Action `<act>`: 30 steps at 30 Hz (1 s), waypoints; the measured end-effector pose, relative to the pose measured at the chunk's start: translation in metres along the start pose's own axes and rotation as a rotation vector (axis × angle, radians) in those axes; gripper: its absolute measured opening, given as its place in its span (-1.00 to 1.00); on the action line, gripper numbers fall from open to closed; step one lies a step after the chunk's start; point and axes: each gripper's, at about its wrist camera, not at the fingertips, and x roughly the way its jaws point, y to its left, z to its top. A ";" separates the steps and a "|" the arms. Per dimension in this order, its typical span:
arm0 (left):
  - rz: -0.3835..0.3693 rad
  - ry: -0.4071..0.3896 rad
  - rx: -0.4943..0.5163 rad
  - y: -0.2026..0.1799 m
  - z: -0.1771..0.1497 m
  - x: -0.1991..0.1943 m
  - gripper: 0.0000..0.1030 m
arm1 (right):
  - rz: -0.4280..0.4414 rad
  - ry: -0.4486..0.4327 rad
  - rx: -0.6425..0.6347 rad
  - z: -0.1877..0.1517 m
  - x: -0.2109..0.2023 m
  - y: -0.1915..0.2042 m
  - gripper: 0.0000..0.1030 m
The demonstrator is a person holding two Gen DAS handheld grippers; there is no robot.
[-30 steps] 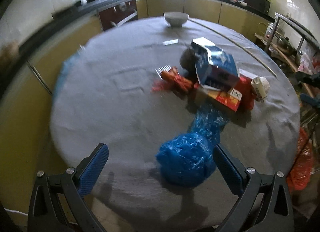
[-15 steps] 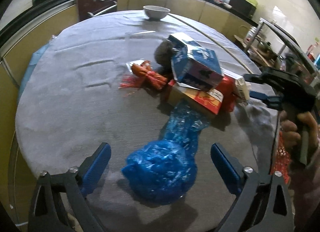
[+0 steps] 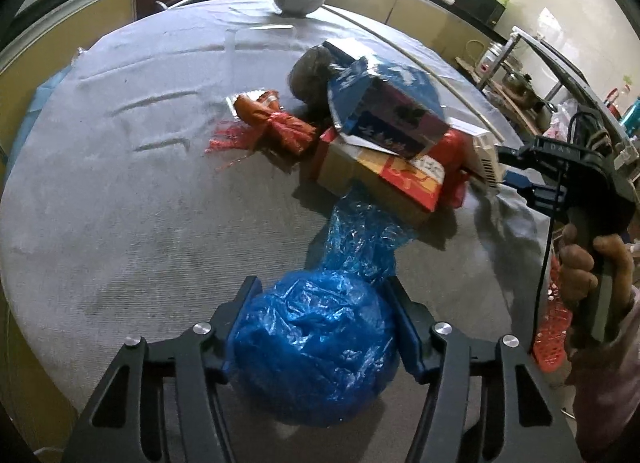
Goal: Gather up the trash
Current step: 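Grasp the blue plastic bag with the left tool while the right tool grasps the white tissue, then lift the blue bag with the left tool while the right tool lifts the tissue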
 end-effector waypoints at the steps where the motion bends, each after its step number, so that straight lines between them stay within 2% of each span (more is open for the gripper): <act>1: 0.010 -0.008 0.009 -0.004 0.000 -0.002 0.21 | 0.001 -0.009 -0.006 -0.002 -0.006 -0.001 -0.27; 9: 0.091 -0.096 0.101 -0.039 0.002 -0.038 0.20 | 0.049 -0.057 -0.019 -0.018 -0.053 -0.001 -0.27; 17: 0.243 -0.179 0.200 -0.070 -0.003 -0.074 0.20 | 0.100 -0.095 -0.049 -0.036 -0.091 0.008 -0.27; 25: 0.307 -0.228 0.251 -0.086 -0.009 -0.092 0.20 | 0.125 -0.112 -0.042 -0.046 -0.112 0.004 -0.27; 30: 0.317 -0.230 0.290 -0.101 -0.011 -0.092 0.20 | 0.136 -0.130 -0.042 -0.052 -0.127 0.002 -0.27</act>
